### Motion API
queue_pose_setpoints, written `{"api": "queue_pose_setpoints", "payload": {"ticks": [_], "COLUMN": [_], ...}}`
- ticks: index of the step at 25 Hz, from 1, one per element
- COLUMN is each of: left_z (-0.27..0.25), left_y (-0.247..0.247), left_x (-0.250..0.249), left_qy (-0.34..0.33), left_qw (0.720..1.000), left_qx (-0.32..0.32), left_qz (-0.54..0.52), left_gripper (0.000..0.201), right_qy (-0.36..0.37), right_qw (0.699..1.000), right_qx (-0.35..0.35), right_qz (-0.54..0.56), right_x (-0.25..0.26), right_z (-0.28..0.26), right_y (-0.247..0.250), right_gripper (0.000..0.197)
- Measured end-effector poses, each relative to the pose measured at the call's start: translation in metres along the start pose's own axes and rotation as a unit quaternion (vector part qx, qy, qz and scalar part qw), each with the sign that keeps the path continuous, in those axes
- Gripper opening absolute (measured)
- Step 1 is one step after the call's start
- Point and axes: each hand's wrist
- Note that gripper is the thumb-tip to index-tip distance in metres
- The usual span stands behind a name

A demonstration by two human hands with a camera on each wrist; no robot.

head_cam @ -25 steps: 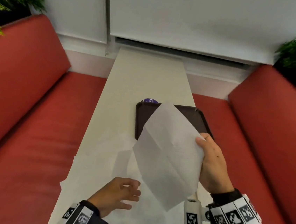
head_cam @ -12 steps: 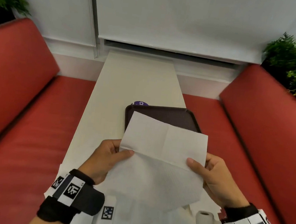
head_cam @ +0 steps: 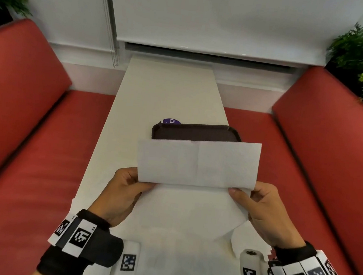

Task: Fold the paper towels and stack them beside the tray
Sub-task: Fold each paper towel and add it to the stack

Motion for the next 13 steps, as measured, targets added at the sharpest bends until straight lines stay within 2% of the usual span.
{"api": "queue_pose_setpoints", "payload": {"ticks": [2,3,5,7,8,10,11,12,13], "left_z": [0.001,0.001,0.003,0.005,0.005,0.005,0.005,0.005,0.006], "left_y": [0.0,0.0,0.0,0.0,0.0,-0.004,-0.004,-0.005,-0.005], "left_x": [-0.002,-0.002,-0.003,-0.004,-0.004,-0.004,-0.002,-0.001,0.001], "left_qy": [-0.001,0.006,0.034,0.055,0.067,0.086,0.077,0.063,0.047], "left_qw": [1.0,1.0,0.999,0.998,0.998,0.995,0.996,0.997,0.998], "left_qx": [0.001,0.01,0.022,0.012,0.008,0.023,0.03,0.033,0.038], "left_qz": [0.006,0.017,0.019,0.019,0.005,-0.039,-0.032,-0.007,0.019], "left_gripper": [0.012,0.017,0.016,0.014,0.014,0.019,0.016,0.009,0.012], "right_qy": [0.018,0.03,0.037,0.024,0.021,0.008,0.001,-0.008,-0.023], "right_qw": [1.0,0.999,0.998,0.999,0.999,0.996,0.997,0.998,0.997], "right_qx": [0.009,0.022,0.041,0.023,0.012,-0.001,-0.02,-0.047,-0.07], "right_qz": [0.021,0.024,0.017,0.025,0.042,0.084,0.07,0.038,0.014], "right_x": [0.0,0.0,-0.002,-0.005,-0.005,-0.002,-0.002,-0.003,-0.007], "right_z": [-0.001,-0.002,-0.005,-0.009,-0.011,-0.016,-0.019,-0.021,-0.022], "right_y": [0.004,0.007,0.013,0.018,0.019,0.017,0.016,0.016,0.016], "right_gripper": [0.018,0.015,0.021,0.017,0.022,0.046,0.057,0.058,0.052]}}
Point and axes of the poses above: each hand's wrist, its own z-axis towards the middle knuckle, its own y-axis out of the back of the hand, x = y × z, and after that the axes turned 1 degree about z, right-handed
